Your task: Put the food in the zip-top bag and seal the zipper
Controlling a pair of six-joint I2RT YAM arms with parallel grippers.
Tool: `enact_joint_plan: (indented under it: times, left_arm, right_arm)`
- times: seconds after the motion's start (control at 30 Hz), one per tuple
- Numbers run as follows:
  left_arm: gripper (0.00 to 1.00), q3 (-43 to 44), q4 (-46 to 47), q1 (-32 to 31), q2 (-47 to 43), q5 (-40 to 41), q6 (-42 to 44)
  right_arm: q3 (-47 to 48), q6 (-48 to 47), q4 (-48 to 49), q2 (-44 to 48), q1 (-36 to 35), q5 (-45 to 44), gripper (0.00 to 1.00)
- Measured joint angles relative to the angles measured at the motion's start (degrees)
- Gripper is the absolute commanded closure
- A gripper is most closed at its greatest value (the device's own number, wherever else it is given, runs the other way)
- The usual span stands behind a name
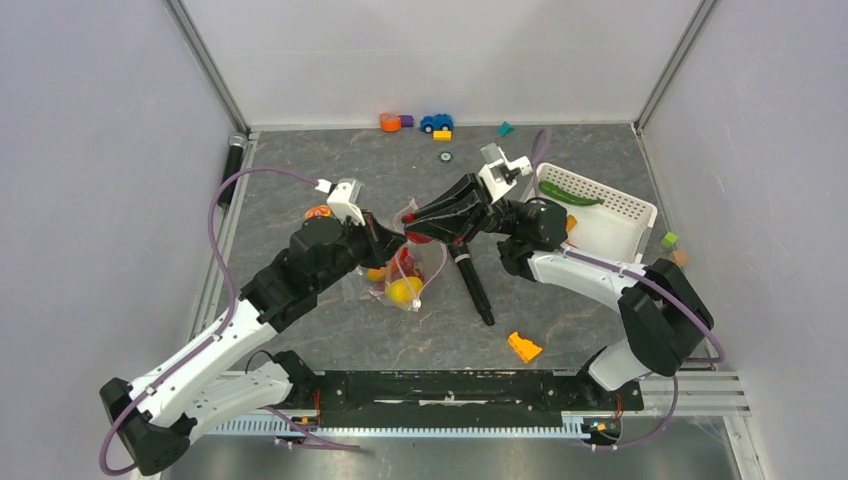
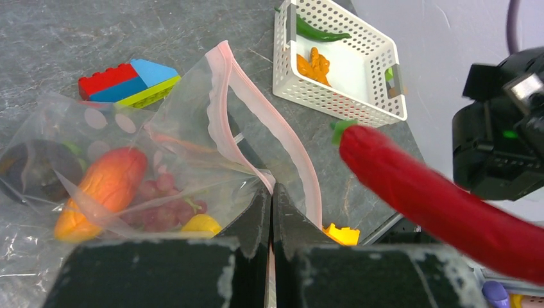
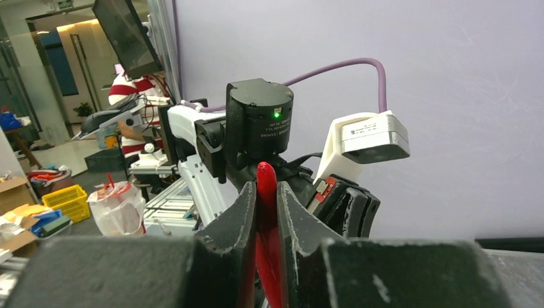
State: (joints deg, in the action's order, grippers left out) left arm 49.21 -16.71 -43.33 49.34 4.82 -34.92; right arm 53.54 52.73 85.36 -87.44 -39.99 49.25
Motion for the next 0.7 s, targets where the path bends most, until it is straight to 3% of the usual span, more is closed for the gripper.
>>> enact_joint_plan:
  times: [0.53, 0.7]
  left_arm:
    - [0.98, -0.5, 1.1, 0.0, -1.7, -0.4, -1.1]
    - [0.98, -0.7, 1.0, 0.0, -2.1, 0.1, -1.3]
  right_arm:
    - [-16.2, -2.0, 0.3, -4.1, -5.0, -21.5, 1.0]
    - [-21.5, -6.7, 0.3, -2.5, -5.3, -28.0, 1.0]
